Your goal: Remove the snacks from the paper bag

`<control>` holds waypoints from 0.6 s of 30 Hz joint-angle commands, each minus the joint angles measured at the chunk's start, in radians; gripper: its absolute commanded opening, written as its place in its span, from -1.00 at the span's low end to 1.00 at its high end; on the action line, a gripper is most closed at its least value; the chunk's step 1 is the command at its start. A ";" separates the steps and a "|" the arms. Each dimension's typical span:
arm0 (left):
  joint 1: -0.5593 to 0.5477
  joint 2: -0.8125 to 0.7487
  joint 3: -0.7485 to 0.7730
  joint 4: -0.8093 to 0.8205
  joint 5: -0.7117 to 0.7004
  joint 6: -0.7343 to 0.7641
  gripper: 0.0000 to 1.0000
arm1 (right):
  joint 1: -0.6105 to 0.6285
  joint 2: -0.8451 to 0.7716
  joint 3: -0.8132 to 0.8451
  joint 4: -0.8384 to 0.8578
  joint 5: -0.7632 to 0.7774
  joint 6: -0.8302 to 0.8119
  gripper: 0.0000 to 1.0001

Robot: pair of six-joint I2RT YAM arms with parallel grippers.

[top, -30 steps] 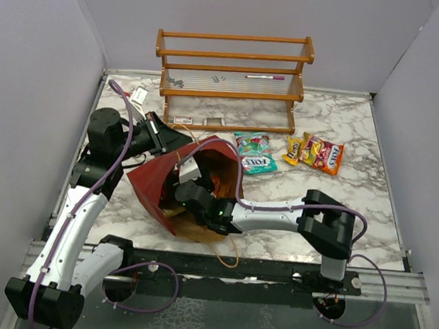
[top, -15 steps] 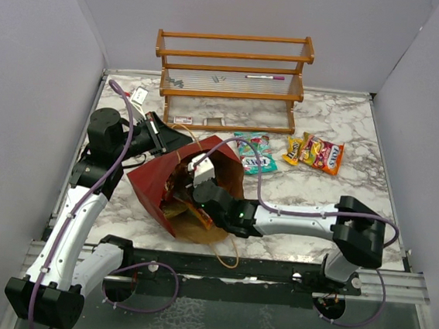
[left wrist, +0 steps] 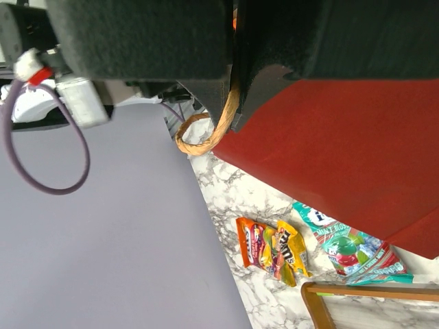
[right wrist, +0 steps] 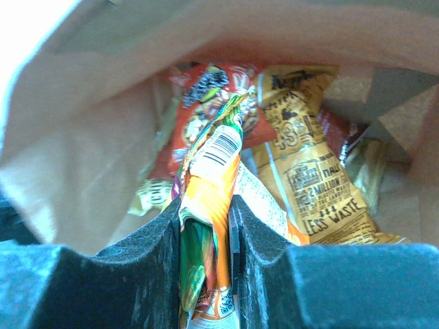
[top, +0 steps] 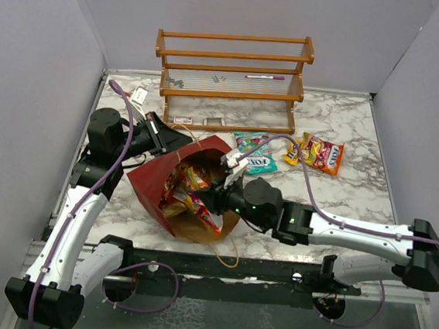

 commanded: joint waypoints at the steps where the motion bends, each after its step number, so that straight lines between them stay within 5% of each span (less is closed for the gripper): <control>1: 0.001 -0.014 0.010 0.002 -0.007 0.013 -1.00 | 0.006 -0.144 0.013 -0.137 -0.094 0.060 -0.48; 18: 0.002 -0.018 0.000 -0.014 -0.014 0.041 -1.00 | 0.005 -0.448 0.232 -0.674 0.152 0.047 -0.47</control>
